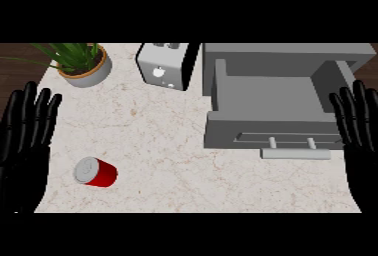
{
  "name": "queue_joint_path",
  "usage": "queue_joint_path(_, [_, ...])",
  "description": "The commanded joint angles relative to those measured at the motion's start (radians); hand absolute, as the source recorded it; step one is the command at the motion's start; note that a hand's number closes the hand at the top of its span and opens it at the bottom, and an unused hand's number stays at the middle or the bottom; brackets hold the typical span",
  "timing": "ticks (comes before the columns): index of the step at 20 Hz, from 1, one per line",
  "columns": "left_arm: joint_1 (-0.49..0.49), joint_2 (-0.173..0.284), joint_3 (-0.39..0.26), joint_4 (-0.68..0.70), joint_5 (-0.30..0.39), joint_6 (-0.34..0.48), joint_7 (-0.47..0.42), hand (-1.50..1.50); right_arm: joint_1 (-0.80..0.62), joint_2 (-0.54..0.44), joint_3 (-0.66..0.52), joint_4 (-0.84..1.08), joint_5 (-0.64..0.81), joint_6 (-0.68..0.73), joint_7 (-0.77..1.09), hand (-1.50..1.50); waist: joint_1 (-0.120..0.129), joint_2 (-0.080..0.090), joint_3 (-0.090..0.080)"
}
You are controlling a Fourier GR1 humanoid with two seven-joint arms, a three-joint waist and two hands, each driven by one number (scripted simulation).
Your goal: Pick up the can, place it into the drawer and close the drawer
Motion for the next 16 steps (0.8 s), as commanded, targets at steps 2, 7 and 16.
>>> queue_joint_path(2, [0.093,0.066,0.05,-0.028,0.171,-0.161,-0.05,-1.5,0.101,0.005,0.007,0.004,-0.021,0.048,-0.093,-1.5,-0.007,0.002,0.01])
queue_joint_path(7, [0.211,0.197,0.032,0.019,0.242,-0.307,0.09,-1.5,0.107,0.047,-0.072,0.067,-0.006,-0.088,0.124,-1.5,-0.019,0.01,0.01])
queue_joint_path(16, [0.357,0.385,0.337,-0.06,0.62,-0.522,0.177,-1.5,0.136,0.0,-0.169,0.007,-0.069,-0.063,0.184,-1.5,-0.002,0.002,0.011])
